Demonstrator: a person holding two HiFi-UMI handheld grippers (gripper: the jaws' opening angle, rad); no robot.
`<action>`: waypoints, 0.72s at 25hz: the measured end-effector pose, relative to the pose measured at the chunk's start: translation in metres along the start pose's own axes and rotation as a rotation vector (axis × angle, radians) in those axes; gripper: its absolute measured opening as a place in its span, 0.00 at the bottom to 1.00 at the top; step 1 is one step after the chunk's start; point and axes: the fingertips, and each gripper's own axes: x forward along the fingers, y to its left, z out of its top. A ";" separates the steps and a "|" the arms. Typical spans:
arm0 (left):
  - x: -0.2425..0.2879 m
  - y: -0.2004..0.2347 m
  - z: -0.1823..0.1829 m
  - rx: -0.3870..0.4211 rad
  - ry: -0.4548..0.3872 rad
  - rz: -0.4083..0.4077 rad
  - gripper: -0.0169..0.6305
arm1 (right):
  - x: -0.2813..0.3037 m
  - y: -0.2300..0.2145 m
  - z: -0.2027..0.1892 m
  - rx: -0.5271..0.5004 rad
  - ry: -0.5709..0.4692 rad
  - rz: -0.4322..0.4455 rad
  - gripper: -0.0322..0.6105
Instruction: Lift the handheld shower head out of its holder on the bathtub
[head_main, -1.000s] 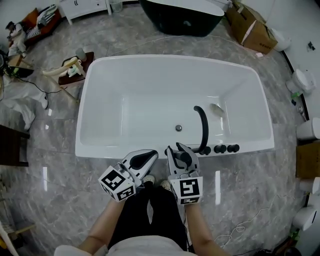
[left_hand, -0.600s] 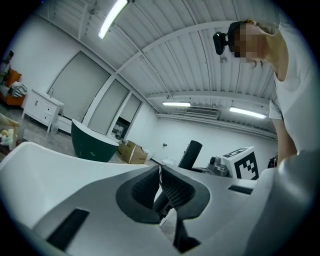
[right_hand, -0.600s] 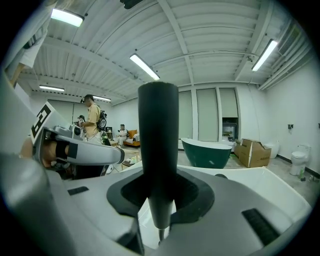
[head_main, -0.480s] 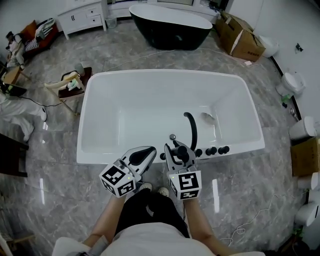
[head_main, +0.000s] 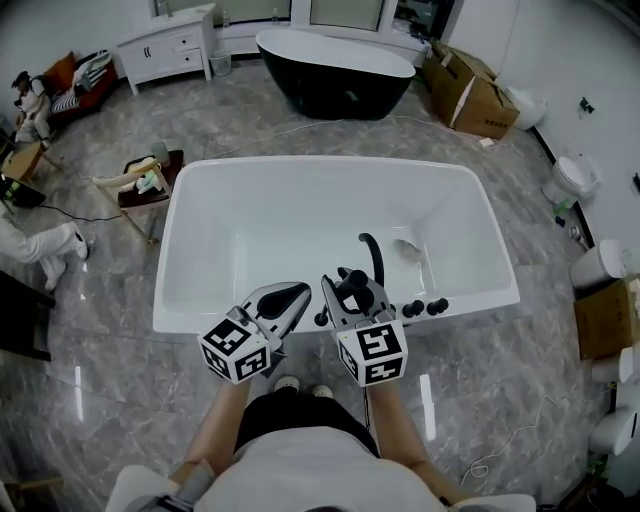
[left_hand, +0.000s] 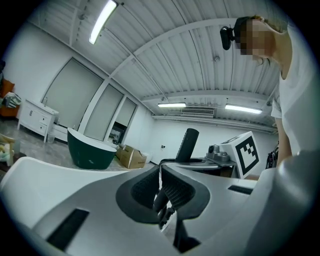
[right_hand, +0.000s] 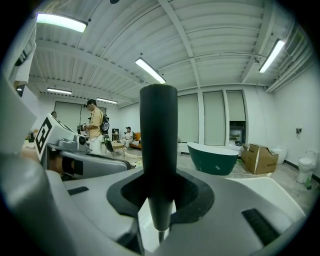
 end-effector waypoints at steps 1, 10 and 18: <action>0.000 -0.001 0.003 0.005 -0.005 0.001 0.06 | -0.001 -0.001 0.005 -0.003 -0.004 0.002 0.23; 0.012 -0.017 0.036 0.091 -0.022 -0.035 0.06 | -0.024 -0.006 0.064 -0.029 -0.112 0.033 0.23; 0.021 -0.028 0.050 0.115 -0.041 -0.069 0.06 | -0.030 -0.004 0.077 -0.068 -0.127 0.050 0.23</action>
